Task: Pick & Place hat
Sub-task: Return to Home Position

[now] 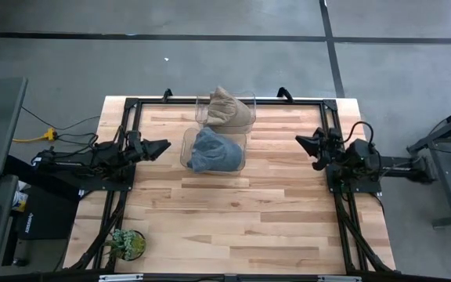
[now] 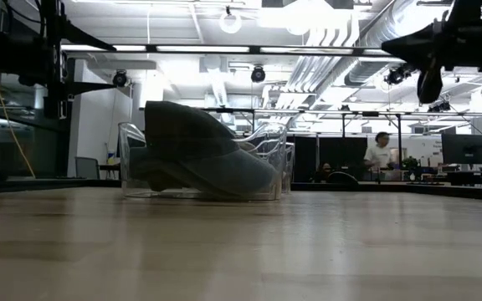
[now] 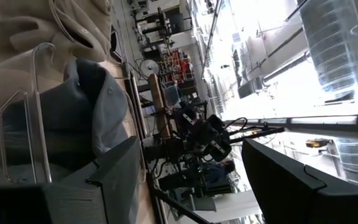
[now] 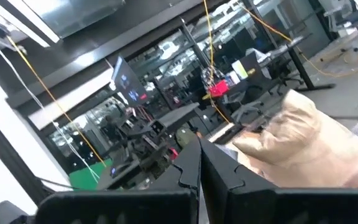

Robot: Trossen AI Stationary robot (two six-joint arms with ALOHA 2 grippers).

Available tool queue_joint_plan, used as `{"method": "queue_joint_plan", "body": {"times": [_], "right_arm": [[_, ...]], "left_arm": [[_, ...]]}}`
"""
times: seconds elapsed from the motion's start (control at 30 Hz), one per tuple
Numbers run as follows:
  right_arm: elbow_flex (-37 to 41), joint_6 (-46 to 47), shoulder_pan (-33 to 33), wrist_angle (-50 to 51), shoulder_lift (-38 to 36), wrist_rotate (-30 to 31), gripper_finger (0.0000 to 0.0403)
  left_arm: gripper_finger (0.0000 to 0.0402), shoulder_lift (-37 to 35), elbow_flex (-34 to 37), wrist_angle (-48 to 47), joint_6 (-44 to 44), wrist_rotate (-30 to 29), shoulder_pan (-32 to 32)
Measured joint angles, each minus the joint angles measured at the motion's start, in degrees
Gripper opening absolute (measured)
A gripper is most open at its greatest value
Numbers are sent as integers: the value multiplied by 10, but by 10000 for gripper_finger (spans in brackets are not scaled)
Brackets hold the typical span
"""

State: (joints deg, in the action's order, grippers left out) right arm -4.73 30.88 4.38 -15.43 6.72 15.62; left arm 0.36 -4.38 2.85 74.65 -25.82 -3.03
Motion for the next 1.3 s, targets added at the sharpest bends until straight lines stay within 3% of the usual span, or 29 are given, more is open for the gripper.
{"method": "queue_joint_plan", "body": {"times": [0.17,0.47,0.63,0.83,0.97,1.17,1.3], "right_arm": [[0,2,-1,51,-65,2,0],[0,14,-1,107,-64,-19,0],[0,3,0,167,-64,-30,0],[0,-124,0,213,-64,-70,0],[0,-242,0,219,-64,-64,0],[0,-264,0,220,-64,-11,0],[0,-264,0,221,-64,-10,0]], "left_arm": [[261,0,0,1,-12,0,0],[261,0,-1,-6,-41,-4,0],[261,0,-1,-80,-50,9,0],[261,0,-3,-97,-117,-2,0],[261,0,-2,-90,-183,-7,0],[261,0,-2,-90,-225,-9,0],[261,0,-2,-90,-253,-8,0]]}}
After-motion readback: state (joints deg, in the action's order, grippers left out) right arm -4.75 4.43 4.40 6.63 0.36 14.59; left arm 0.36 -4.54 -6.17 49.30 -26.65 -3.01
